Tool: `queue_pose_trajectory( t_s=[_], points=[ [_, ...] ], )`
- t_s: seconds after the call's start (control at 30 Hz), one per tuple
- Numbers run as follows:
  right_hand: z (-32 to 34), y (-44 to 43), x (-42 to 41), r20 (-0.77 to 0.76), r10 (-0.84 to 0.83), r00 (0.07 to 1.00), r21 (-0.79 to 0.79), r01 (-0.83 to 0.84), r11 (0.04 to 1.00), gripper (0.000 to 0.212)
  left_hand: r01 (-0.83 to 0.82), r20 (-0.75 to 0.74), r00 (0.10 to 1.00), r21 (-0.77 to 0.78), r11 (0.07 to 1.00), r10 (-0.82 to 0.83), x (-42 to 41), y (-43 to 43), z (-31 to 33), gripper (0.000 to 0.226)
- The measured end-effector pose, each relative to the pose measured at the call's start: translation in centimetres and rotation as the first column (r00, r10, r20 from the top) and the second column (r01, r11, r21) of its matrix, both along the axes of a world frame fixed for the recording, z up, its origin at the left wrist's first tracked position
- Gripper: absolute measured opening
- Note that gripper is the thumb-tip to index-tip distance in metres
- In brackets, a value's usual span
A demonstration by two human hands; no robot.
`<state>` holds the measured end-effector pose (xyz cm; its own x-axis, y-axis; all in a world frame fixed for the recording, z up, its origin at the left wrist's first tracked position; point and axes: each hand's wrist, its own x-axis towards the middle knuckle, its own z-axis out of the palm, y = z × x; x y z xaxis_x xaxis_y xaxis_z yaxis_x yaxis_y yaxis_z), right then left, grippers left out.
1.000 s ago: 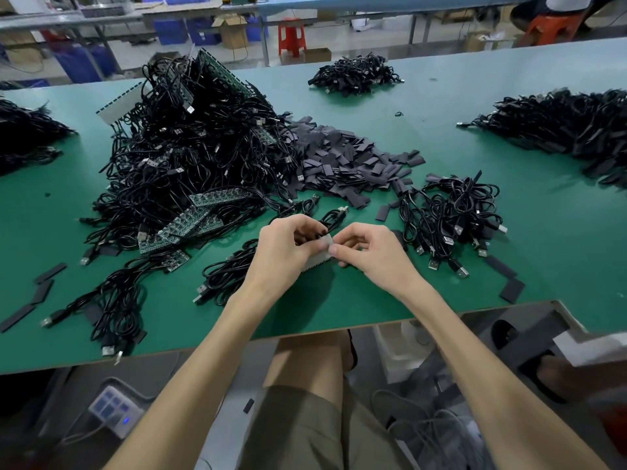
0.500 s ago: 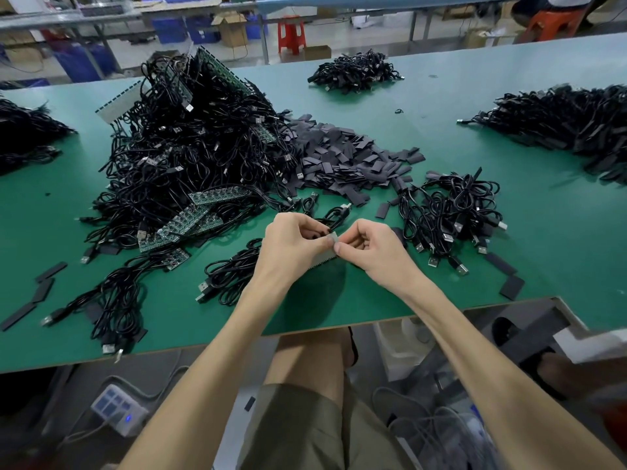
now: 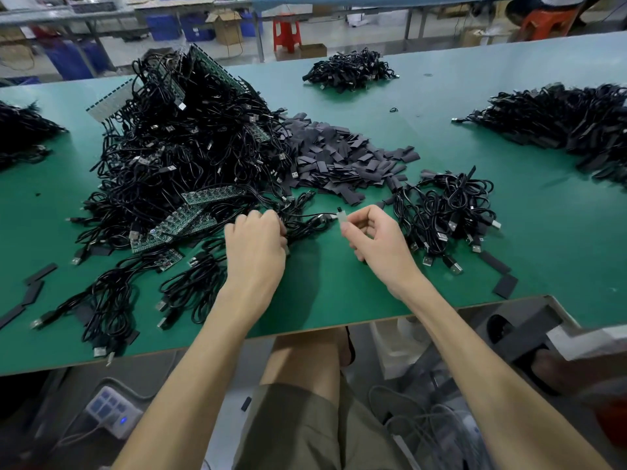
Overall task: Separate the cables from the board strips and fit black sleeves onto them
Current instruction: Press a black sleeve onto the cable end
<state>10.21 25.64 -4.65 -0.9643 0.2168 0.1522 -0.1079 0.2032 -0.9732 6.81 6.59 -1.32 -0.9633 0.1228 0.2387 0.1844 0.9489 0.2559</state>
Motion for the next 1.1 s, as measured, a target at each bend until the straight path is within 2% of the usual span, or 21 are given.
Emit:
queue_pose_trajectory(
  t_s=[0.07,0.13,0.2,0.3,0.37,0.5,0.67,0.77,0.87,1.0,1.1],
  points=[
    [0.1,-0.1,-0.1,-0.025,-0.014,1.0,-0.045,0.013,0.999,0.011,-0.067,-0.098,0.994,-0.131,0.989,0.054,0.4,0.1,-0.4,0.029],
    [0.1,0.0,-0.1,-0.054,-0.029,0.998,-0.087,0.024,0.996,0.01,-0.039,-0.187,0.982,-0.122,0.992,0.016,1.1,0.6,-1.1,0.038],
    [0.0,0.2,-0.1,-0.076,-0.056,0.996,-0.146,0.044,0.988,0.009,0.059,-0.236,0.968,-0.104,0.993,-0.082,1.7,1.2,-2.0,0.037],
    [-0.1,0.6,-0.2,-0.094,-0.111,0.989,-0.209,0.09,0.974,0.008,0.135,-0.193,0.97,-0.09,0.987,-0.151,1.7,1.2,-2.8,0.043],
    [-0.1,0.7,-0.2,-0.104,-0.16,0.982,-0.265,0.128,0.956,0.006,0.105,-0.169,0.978,-0.084,0.991,-0.119,1.4,0.5,-2.8,0.049],
    [0.2,0.9,-0.2,-0.124,-0.268,0.955,-0.341,0.212,0.916,0.007,-0.01,-0.153,0.988,-0.111,0.994,-0.007,0.8,-1.2,-2.4,0.044],
    [0.2,0.9,-0.4,-0.138,-0.271,0.953,-0.365,0.205,0.908,0.007,-0.027,-0.162,0.987,-0.08,0.996,0.014,1.0,-0.7,-2.4,0.034],
    [0.2,0.9,-0.3,-0.137,-0.279,0.951,-0.391,0.206,0.897,0.006,0.125,-0.234,0.966,0.069,0.99,-0.106,1.0,0.6,-2.3,0.028],
    [0.2,1.0,-0.3,-0.158,-0.297,0.942,-0.421,0.208,0.883,0.008,0.312,-0.205,0.939,0.169,0.935,-0.276,0.5,2.0,-2.1,0.049],
    [0.4,0.8,-0.2,-0.207,-0.284,0.936,-0.411,0.18,0.894,0.01,0.431,-0.115,0.901,0.123,0.894,-0.418,-1.2,3.8,-1.8,0.059],
    [0.4,0.7,-0.1,-0.217,-0.255,0.942,-0.392,0.155,0.907,0.01,0.478,-0.117,0.877,0.14,0.867,-0.465,-2.4,5.1,-1.4,0.041]
  ],
)
